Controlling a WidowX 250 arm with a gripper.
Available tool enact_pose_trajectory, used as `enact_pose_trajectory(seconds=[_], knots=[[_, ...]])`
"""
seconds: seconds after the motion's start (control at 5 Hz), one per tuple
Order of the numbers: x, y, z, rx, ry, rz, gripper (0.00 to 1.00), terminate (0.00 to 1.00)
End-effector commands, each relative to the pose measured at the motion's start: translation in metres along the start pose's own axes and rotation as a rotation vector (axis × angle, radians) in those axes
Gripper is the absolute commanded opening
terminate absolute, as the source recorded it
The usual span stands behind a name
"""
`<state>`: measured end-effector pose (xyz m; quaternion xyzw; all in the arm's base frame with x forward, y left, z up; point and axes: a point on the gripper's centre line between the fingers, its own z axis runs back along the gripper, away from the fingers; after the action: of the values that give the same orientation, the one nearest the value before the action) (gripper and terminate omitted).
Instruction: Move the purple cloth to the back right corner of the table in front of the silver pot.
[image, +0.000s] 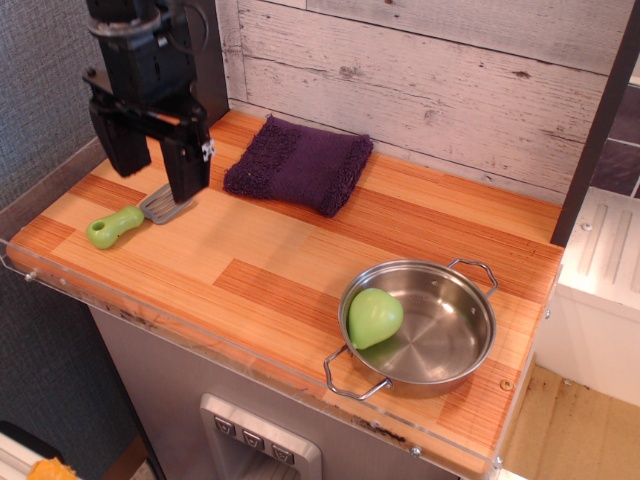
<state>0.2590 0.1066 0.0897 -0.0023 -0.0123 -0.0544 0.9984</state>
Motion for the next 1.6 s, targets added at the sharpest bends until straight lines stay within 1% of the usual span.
enact_pose_trajectory(seconds=[0.0,0.2,0.4,0.6,0.8,1.0,1.2,1.4], knots=[[0.046,-0.017,-0.001,0.020,-0.061,0.072,1.00,0.00],[0.072,-0.023,-0.011,0.044,-0.071,0.078,1.00,0.00],[0.100,-0.020,-0.024,0.082,-0.085,0.083,1.00,0.00],[0.120,-0.013,-0.032,0.083,-0.081,0.114,1.00,0.00],[0.134,-0.008,-0.031,0.077,-0.093,0.152,1.00,0.00],[0.141,-0.006,-0.031,0.070,-0.096,0.173,1.00,0.00],[0.144,-0.009,-0.038,0.074,-0.083,0.176,1.00,0.00],[0.137,-0.008,-0.065,0.108,-0.061,0.131,1.00,0.00]])
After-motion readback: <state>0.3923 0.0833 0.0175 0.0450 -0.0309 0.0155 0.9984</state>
